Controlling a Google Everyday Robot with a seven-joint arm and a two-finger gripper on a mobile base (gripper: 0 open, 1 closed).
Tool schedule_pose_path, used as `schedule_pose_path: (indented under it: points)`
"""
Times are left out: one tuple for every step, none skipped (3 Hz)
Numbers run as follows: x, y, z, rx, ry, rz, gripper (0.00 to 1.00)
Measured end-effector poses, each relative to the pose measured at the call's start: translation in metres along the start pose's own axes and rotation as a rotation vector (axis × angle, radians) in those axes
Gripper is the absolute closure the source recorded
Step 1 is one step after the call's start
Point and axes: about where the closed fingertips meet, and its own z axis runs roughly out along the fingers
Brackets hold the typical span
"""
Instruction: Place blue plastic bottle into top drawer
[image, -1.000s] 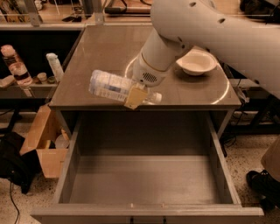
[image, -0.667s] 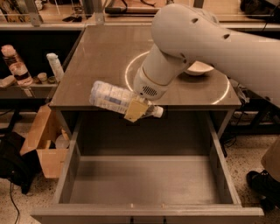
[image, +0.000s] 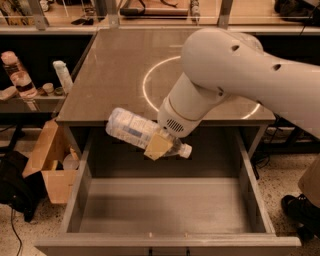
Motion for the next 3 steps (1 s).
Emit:
schedule_pose_path:
  points:
    - [0.0093,0.0123,0.002,-0.006,-0.001,0.043,1.0]
    - [0.0098,0.0126,0.0024,-0.007,0.0,0.044,1.0]
    - [0.003,0.0082,0.0029,0.012,0.005,0.029,1.0]
